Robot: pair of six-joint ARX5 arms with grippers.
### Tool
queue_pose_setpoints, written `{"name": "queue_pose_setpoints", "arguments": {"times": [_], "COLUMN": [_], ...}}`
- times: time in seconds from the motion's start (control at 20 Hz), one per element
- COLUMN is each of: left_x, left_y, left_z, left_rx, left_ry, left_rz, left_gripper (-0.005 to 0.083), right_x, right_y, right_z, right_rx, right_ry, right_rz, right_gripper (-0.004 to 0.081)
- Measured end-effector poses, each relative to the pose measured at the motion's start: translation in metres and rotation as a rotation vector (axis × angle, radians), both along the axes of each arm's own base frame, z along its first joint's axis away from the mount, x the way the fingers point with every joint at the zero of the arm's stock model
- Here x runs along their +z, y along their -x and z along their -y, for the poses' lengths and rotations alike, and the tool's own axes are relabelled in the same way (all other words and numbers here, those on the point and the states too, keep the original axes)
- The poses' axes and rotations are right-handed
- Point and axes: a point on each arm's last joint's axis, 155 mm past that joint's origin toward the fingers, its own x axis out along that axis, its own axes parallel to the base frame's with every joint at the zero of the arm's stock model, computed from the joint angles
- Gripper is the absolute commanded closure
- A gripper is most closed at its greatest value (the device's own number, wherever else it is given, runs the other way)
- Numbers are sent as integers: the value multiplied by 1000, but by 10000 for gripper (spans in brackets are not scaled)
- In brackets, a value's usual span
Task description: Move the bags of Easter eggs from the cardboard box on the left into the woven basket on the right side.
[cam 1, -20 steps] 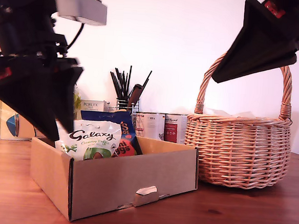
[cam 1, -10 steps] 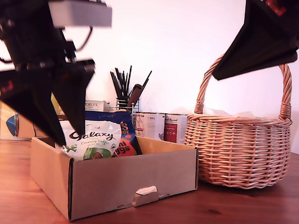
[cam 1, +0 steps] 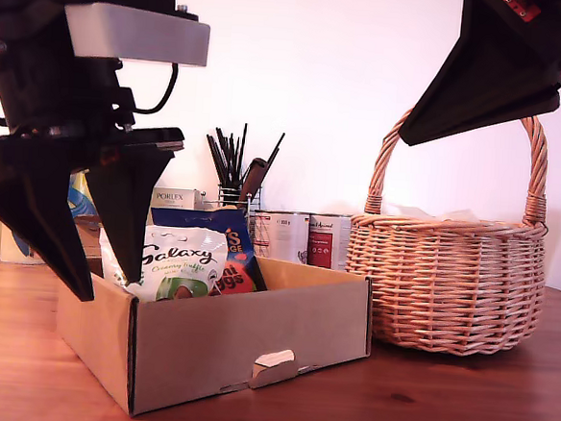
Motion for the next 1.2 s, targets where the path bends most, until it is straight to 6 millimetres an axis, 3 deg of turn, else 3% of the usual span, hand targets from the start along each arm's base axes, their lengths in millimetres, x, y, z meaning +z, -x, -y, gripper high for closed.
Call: {"name": "queue_pose_setpoints", "arguments": {"times": [0.25, 0.6, 1.0, 1.1, 1.2], "left_x": [-20, -25, -22, -17, -8], "left_y": [5, 12, -8, -8, -12], "left_z": [-5, -44, -87, -87, -72], "left_rx": [-15, 29, 94, 139, 172], "left_ry": [-77, -257, -435, -431, -369], "left_rz": [-34, -48, 39, 25, 19], "left_gripper": [485, 485, 485, 485, 485], "right_x": [2, 2, 5, 4, 4], "right_y": [0, 0, 7, 7, 7], "right_z": [0, 0, -5, -5, -5], "right_rx": [0, 0, 36, 36, 36], "right_ry": [-4, -4, -30, -29, -28], "right_rz": [5, 5, -14, -15, -17], "right_gripper": [782, 782, 782, 782, 782]}}
